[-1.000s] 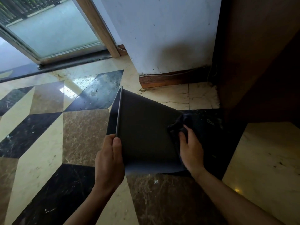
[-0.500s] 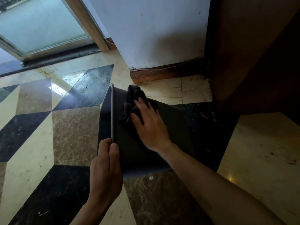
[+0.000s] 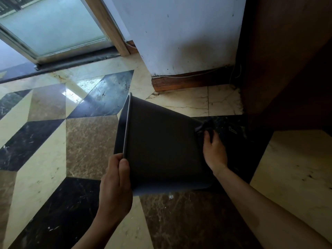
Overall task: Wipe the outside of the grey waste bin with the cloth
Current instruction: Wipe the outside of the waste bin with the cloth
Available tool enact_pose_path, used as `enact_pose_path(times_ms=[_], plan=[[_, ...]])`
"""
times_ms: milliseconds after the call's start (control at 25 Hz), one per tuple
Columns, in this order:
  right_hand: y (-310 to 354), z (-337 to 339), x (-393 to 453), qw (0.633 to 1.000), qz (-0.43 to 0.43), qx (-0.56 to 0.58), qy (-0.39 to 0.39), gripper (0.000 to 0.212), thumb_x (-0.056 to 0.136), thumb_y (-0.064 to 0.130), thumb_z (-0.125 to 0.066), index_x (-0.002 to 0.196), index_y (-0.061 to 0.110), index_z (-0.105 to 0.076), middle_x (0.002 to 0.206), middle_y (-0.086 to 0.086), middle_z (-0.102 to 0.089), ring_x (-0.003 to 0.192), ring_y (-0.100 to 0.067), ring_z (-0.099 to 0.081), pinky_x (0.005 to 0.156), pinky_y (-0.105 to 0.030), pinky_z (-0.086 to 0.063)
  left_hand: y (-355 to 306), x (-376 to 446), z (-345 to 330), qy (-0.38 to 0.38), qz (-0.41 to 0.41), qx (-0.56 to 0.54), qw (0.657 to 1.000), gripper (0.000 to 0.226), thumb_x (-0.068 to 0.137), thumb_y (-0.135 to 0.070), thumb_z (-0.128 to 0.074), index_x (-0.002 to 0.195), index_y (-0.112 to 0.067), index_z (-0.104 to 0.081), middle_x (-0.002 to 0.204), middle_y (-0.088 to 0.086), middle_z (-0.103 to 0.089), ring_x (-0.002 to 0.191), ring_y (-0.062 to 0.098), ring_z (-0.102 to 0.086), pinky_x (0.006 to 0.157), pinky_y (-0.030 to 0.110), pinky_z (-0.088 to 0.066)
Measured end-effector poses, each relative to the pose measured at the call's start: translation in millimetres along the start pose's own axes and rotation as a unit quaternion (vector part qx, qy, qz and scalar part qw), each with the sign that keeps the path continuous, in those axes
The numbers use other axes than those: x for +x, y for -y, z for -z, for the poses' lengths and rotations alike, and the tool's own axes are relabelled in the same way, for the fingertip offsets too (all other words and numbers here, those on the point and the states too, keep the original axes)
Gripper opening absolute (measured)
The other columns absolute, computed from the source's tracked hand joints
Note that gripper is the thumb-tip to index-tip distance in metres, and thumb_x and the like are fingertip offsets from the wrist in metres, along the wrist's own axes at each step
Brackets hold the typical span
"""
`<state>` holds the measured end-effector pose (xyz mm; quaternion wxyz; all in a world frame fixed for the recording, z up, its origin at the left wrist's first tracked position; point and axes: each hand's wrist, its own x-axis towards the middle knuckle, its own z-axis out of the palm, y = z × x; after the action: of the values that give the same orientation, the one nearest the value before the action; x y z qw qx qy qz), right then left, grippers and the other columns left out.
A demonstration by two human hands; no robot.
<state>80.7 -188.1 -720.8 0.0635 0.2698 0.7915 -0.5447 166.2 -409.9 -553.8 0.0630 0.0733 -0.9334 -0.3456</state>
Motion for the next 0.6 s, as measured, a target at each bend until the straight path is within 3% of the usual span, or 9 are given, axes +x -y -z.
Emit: enact_pose_path(times_ms=[80,160,280,360,480,600], plan=[[-17.8,3.3,-17.2,0.999,-0.049,0.013,-0.003,0.058,0.098,0.056,-0.026,0.139,0.020,-0.047,0.136,-0.016,-0.056,0.123,-0.038,-0.052,0.102,-0.044,-0.039,-1.1,6.8,2.5,0.029,0.048,-0.045,0.997,0.022,0.096,-0.034,-0.029,0.101,-0.045,-0.047,0.084,-0.009,-0.059,0.075,0.003,-0.058,0.057,0.028,-0.043],[-27.3,3.5,-31.6,0.999,-0.044,0.009,-0.015,0.057,0.099,0.055,-0.028,0.135,0.017,-0.050,0.133,-0.019,-0.058,0.120,-0.041,-0.054,0.100,-0.046,-0.042,-4.8,22.2,6.3,0.061,0.105,-0.075,0.990,0.030,0.096,-0.029,-0.035,0.102,-0.056,-0.044,0.096,-0.019,-0.056,0.084,0.006,-0.058,0.065,0.032,-0.045],[-27.0,2.5,-37.3,0.999,-0.019,-0.001,-0.033,0.055,0.099,0.051,-0.030,0.135,0.014,-0.051,0.132,-0.020,-0.059,0.118,-0.042,-0.055,0.097,-0.047,-0.044,-16.5,64.1,8.3,0.104,0.152,-0.077,0.980,0.014,0.098,-0.038,-0.038,0.098,-0.038,-0.052,0.099,-0.006,-0.060,0.085,0.012,-0.060,0.066,0.032,-0.045],[-25.4,3.1,-37.0,0.999,-0.015,-0.007,-0.039,0.055,0.099,0.051,-0.031,0.133,0.014,-0.051,0.131,-0.019,-0.059,0.118,-0.042,-0.055,0.096,-0.047,-0.045,-30.3,107.8,4.1,0.112,0.156,-0.053,0.980,0.029,0.096,-0.046,-0.039,0.103,-0.025,-0.058,0.097,0.001,-0.065,0.084,0.015,-0.062,0.068,0.033,-0.046],[-24.1,5.0,-36.8,0.999,-0.010,-0.022,-0.045,0.053,0.099,0.052,-0.032,0.131,0.015,-0.053,0.129,-0.019,-0.061,0.116,-0.041,-0.057,0.094,-0.046,-0.046,-52.2,176.9,-13.2,0.066,0.181,0.019,0.981,0.041,0.093,-0.044,-0.044,0.113,-0.010,-0.055,0.105,0.007,-0.058,0.094,0.023,-0.057,0.078,0.036,-0.042],[-23.7,5.4,-35.6,0.998,-0.005,-0.040,-0.047,0.053,0.099,0.052,-0.032,0.130,0.015,-0.052,0.126,-0.019,-0.062,0.113,-0.041,-0.058,0.091,-0.045,-0.046,-63.6,211.8,-32.4,0.016,0.232,0.032,0.972,0.026,0.093,-0.028,-0.047,0.106,-0.007,-0.054,0.110,0.015,-0.056,0.098,0.031,-0.055,0.079,0.033,-0.039]])
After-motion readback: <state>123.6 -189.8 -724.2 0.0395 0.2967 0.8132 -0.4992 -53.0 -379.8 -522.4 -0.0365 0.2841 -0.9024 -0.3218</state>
